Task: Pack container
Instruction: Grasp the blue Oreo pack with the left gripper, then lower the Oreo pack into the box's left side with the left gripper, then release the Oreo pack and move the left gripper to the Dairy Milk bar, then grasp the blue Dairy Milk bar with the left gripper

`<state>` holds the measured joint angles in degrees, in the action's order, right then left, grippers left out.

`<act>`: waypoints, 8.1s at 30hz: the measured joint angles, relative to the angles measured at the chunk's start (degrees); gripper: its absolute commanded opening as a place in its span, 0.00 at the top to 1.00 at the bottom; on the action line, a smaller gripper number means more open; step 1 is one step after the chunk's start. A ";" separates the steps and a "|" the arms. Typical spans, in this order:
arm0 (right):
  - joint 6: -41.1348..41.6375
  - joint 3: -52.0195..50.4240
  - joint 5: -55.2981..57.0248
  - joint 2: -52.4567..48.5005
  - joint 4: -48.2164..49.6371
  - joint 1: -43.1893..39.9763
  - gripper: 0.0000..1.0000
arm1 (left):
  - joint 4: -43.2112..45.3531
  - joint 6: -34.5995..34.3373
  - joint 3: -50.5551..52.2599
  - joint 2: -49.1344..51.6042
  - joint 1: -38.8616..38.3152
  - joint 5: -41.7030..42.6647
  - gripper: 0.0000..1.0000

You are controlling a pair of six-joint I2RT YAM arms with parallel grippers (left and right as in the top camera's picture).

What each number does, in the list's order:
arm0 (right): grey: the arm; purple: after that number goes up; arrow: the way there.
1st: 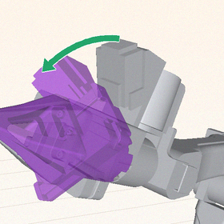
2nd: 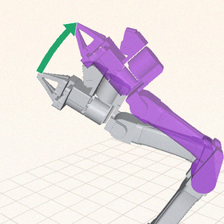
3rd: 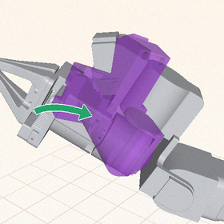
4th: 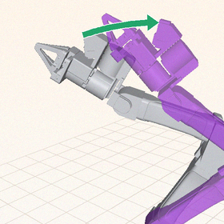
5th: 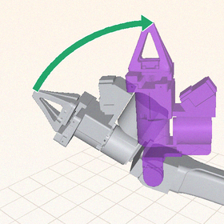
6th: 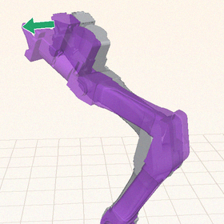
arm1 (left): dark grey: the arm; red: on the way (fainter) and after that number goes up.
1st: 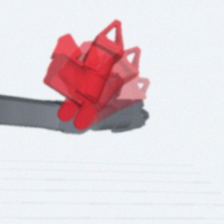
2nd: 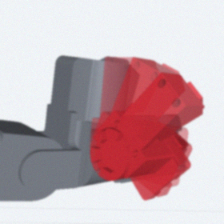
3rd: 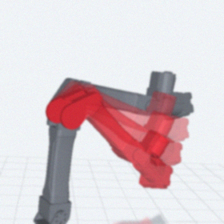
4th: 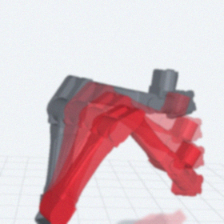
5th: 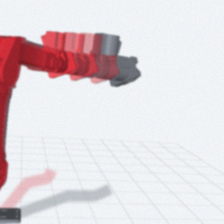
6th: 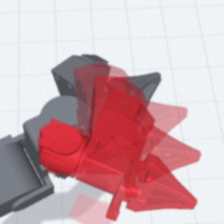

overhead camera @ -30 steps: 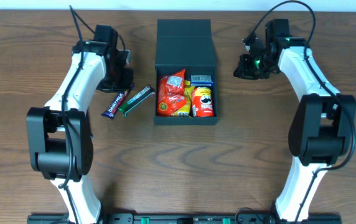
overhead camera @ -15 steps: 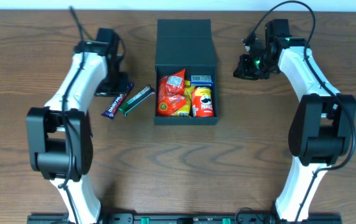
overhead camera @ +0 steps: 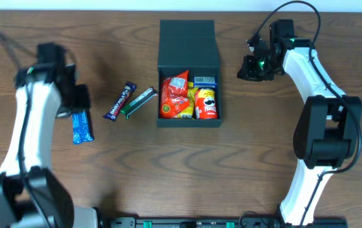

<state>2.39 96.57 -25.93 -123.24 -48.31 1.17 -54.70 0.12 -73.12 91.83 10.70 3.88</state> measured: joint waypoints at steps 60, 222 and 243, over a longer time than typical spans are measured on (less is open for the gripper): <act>1.18 0.00 -0.63 0.04 -2.12 0.00 0.90 | 21.07 -1.60 8.55 13.88 2.69 0.09 0.76; 4.33 0.00 -3.91 0.20 0.98 -7.58 0.83 | 15.08 8.48 -3.28 12.33 -13.00 2.58 0.36; 4.33 0.00 -3.89 0.20 1.01 -7.58 0.84 | 29.94 20.33 8.00 12.33 -12.31 6.58 0.25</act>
<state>6.72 96.57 -29.82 -123.04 -47.31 -6.42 -24.75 20.45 -65.12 104.16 -1.61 10.46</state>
